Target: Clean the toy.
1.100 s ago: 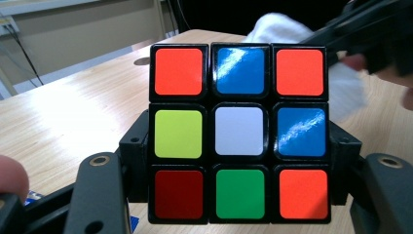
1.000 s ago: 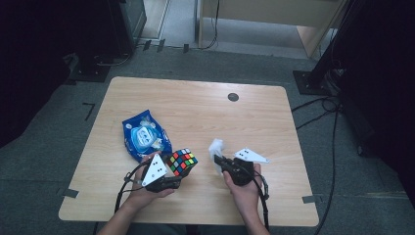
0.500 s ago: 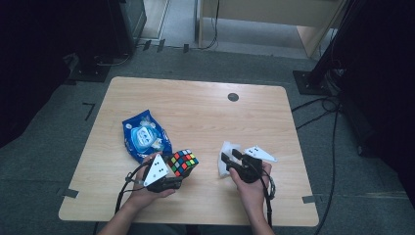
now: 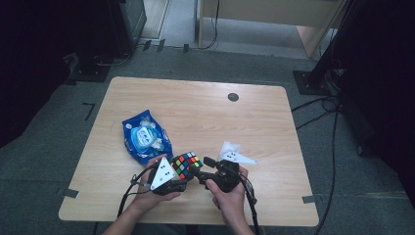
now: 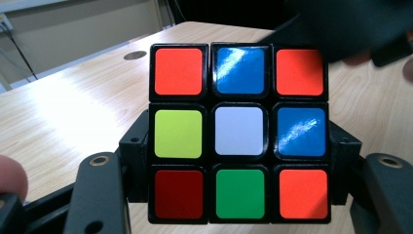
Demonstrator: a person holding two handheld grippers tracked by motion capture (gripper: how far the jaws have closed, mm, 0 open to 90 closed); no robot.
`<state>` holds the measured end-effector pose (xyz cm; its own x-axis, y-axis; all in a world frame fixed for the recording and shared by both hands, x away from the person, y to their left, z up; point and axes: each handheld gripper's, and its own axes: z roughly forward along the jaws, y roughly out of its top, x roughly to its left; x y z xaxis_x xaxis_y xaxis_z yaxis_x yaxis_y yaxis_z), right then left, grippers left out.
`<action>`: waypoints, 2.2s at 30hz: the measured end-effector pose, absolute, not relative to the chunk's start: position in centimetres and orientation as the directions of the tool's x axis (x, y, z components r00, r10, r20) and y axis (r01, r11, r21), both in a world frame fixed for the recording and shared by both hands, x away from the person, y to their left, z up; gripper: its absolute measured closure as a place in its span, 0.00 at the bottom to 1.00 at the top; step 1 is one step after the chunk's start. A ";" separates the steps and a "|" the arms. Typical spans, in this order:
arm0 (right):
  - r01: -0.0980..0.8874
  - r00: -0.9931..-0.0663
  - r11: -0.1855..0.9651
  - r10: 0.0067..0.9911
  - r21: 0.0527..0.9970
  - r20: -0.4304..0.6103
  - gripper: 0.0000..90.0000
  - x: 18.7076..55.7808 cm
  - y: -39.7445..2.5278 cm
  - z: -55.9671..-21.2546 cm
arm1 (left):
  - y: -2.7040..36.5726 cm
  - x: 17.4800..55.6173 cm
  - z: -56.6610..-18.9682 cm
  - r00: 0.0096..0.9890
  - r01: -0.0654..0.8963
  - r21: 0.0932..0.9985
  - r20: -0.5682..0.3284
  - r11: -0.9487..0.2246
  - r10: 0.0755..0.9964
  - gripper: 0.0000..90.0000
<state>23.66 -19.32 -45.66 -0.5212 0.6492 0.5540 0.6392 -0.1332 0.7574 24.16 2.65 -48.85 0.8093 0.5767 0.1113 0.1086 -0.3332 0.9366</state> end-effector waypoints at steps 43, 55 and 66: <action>0.749 -0.500 -0.067 0.595 0.659 0.629 0.38 24.6 -20.4 -45.7 | 2.3 23.9 -48.9 0.855 0.038 0.923 0.168 -0.383 0.490 0.24; 0.755 -0.496 -0.011 0.644 0.656 0.582 0.38 24.5 -19.4 -46.2 | 1.6 23.3 -49.3 0.853 -0.002 0.910 0.219 -0.415 0.475 0.35; 0.615 -0.516 -0.075 0.715 0.785 0.473 0.39 25.0 -24.1 -44.0 | 3.9 25.3 -49.0 0.795 0.139 0.932 0.097 -0.335 0.598 0.37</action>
